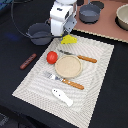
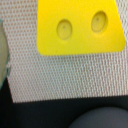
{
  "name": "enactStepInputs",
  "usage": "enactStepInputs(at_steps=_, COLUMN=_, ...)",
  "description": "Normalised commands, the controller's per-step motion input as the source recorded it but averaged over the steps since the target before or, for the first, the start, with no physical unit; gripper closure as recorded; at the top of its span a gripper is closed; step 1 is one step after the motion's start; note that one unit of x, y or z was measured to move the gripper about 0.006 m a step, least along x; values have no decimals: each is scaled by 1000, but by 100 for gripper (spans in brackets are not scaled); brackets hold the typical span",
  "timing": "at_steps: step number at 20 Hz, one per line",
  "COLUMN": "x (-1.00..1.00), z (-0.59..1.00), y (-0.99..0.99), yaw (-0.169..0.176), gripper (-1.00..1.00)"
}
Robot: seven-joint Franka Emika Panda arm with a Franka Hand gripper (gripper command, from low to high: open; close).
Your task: Interact with the objects in diverse but meaningful ways.
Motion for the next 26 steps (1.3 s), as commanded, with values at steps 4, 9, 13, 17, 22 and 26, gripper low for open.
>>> enactStepInputs(at_steps=4, x=349, z=-127, y=19, yaw=-33, gripper=-100)
enactStepInputs(at_steps=9, x=345, z=-132, y=51, yaw=-40, gripper=-100)
enactStepInputs(at_steps=13, x=59, z=-339, y=6, yaw=-5, gripper=-100)
enactStepInputs(at_steps=17, x=-156, z=-273, y=31, yaw=0, gripper=-100)
enactStepInputs(at_steps=22, x=-69, z=-18, y=17, yaw=0, gripper=100)
enactStepInputs(at_steps=26, x=58, z=0, y=15, yaw=0, gripper=100)
